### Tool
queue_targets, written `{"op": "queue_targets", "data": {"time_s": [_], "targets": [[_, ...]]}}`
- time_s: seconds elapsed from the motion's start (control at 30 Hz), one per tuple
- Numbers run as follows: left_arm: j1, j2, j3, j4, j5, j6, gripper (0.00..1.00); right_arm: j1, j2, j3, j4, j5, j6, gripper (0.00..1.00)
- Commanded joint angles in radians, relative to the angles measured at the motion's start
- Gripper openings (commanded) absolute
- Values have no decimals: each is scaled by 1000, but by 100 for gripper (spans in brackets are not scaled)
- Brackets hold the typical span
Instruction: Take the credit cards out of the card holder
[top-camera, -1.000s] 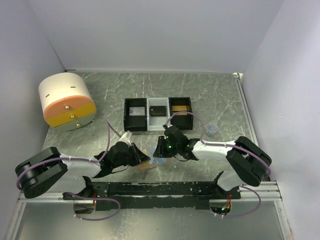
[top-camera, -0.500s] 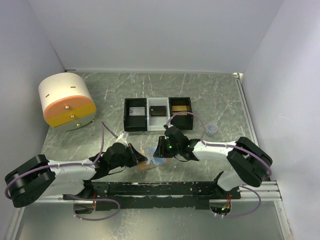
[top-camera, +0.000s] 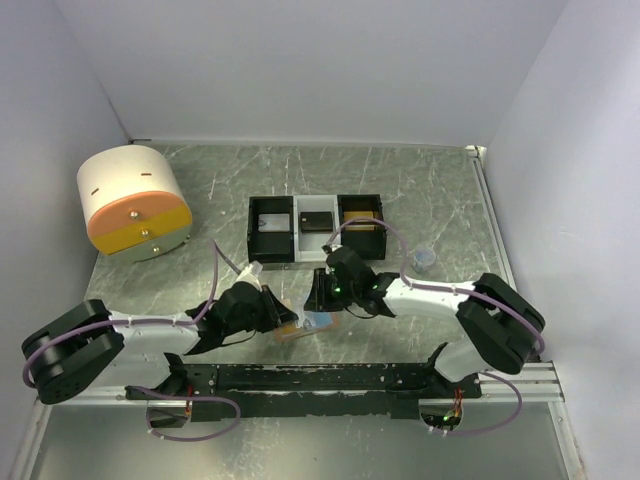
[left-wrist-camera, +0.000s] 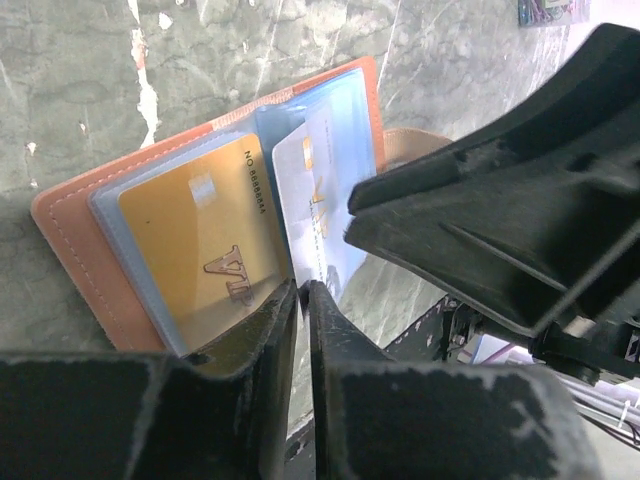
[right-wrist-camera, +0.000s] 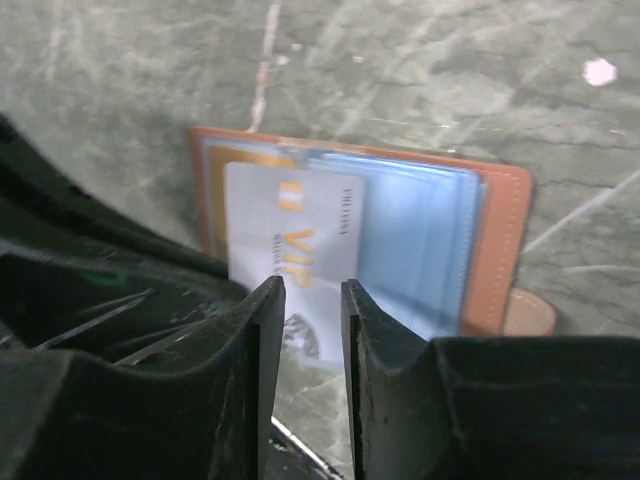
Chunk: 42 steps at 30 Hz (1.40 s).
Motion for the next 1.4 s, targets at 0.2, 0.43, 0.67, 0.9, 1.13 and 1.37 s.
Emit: {"op": "queue_targets", "data": {"time_s": [0.2,0.43,0.67,0.9,1.13,1.37], "targets": [[-4,68,33,123,29,13,32,-4,17,-75,12,91,78,27],[-4,131,27,235,62,-6,32,-6,-10,-124,64,79,116,27],[-4,127,21,236,72,0,19,-6,-5,-102,38,81,97,27],[-3,-33,57,-44,2,55,7,-9,-48,77,-201,153,-79,29],[-3,-207,155,-378,-93,145,7,-8,-67,96,-153,54,-76,30],[-5,-314,198,-628,-199,139,7,-1,-44,65,-30,-35,-20,28]]}}
